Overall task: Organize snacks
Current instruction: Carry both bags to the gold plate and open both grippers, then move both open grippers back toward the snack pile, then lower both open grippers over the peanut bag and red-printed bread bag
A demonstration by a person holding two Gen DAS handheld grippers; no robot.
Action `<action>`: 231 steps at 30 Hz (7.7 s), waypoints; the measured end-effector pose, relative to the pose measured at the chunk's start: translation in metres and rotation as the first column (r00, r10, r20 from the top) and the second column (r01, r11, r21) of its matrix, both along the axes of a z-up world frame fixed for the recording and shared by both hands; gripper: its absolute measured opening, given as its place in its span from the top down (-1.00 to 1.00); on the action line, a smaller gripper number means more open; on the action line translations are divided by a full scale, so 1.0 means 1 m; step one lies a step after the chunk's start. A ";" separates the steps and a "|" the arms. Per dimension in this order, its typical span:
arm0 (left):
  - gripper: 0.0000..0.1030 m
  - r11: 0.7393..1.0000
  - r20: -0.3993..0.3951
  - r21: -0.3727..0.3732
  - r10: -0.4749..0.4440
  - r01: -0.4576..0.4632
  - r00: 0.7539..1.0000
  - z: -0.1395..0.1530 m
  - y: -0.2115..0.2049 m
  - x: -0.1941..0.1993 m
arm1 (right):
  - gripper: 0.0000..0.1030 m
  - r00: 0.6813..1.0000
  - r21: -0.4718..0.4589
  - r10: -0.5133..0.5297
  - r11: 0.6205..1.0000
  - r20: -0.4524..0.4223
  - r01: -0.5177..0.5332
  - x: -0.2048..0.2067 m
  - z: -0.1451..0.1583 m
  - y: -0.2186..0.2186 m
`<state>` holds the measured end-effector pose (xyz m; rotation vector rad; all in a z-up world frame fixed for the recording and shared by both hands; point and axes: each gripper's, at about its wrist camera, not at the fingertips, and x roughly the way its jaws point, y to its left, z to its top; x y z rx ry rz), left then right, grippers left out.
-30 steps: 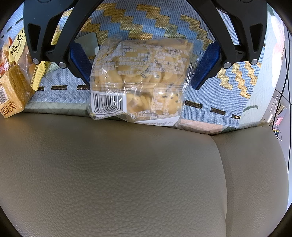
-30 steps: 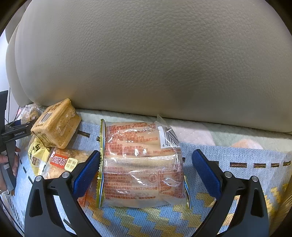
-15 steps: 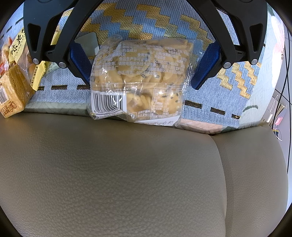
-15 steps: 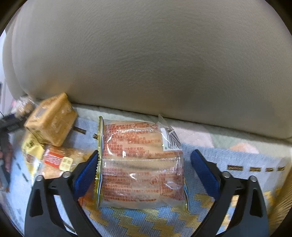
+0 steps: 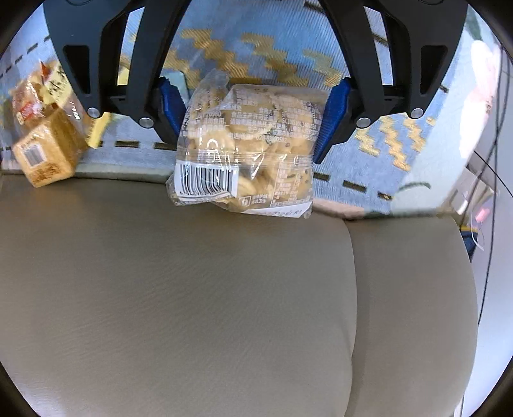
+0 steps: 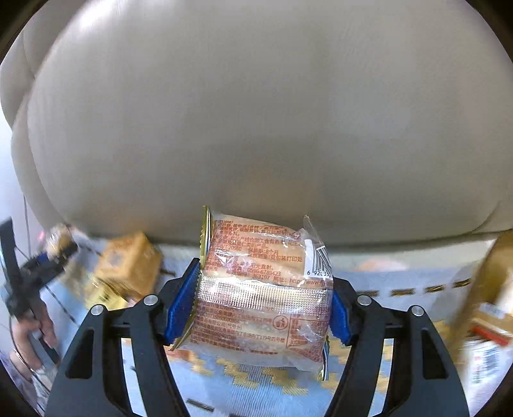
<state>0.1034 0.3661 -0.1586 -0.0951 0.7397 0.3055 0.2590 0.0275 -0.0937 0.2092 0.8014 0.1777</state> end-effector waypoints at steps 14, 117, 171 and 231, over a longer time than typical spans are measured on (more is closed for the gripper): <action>-0.37 0.960 0.173 0.019 -0.277 0.278 0.945 0.153 -0.107 -0.005 | -0.32 0.945 0.164 -0.269 0.957 0.184 0.240 -0.060 0.123 -0.113; -0.94 0.876 -0.169 -0.201 -0.472 0.439 0.865 0.001 -0.052 -0.028 | -0.91 0.944 -0.012 0.275 0.959 -0.184 -0.282 0.018 -0.063 0.102; -0.94 0.930 -0.149 0.028 -0.360 0.368 0.921 -0.047 -0.133 -0.047 | -0.91 0.960 -0.189 0.270 0.941 -0.076 -0.280 -0.050 -0.082 0.120; -0.94 0.928 -0.128 0.029 -0.366 0.372 0.922 -0.046 -0.128 -0.062 | -0.91 0.962 -0.232 0.262 0.934 -0.074 -0.272 -0.057 -0.081 0.119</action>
